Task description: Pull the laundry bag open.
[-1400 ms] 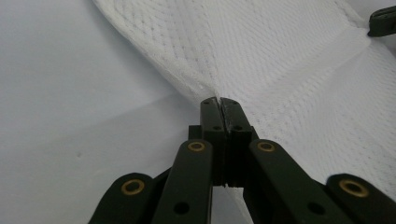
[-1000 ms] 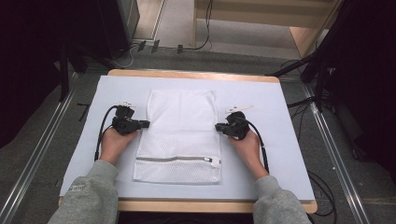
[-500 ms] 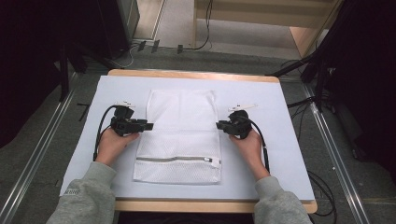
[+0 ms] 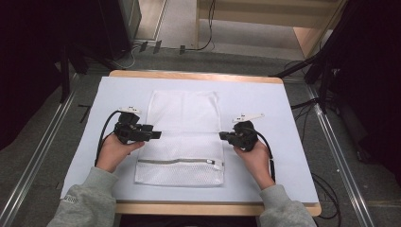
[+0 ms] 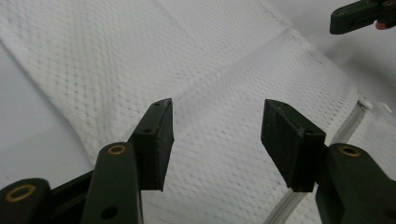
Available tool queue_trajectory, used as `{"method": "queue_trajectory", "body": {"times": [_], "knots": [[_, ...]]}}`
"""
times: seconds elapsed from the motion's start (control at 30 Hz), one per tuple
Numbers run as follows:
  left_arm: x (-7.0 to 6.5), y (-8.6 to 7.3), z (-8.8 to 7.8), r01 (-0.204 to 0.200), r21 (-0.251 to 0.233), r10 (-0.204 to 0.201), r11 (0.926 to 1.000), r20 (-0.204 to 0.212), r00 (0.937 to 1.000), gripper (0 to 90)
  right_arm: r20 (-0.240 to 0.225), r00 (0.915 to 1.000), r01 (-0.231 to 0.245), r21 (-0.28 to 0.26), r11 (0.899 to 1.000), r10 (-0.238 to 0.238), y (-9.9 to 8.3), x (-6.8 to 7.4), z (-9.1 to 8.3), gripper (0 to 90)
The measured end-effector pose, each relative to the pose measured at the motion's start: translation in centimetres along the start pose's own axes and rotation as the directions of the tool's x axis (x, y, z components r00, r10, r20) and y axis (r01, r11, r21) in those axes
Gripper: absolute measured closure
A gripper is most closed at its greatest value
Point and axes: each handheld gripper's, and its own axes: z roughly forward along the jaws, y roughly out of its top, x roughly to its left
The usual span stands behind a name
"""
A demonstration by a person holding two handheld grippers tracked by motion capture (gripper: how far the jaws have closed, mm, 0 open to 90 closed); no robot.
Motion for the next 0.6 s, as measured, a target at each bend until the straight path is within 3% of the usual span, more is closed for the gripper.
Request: {"method": "queue_trajectory", "body": {"times": [0.47,0.6], "knots": [[-3.0,-0.2,0.3,-0.036,0.002,0.036,0.9993,0.04,0.9986,38.8,-0.029,0.9996,-0.003,0.013,1.0,0.003,-2.3,1.5,-1.2,90.0],[-3.7,-0.1,0.8,-0.064,0.024,0.063,0.9976,0.045,0.997,38.7,-0.038,0.9993,0.003,0.022,1.0,-0.003,-2.9,1.9,-1.3,90.0]]}}
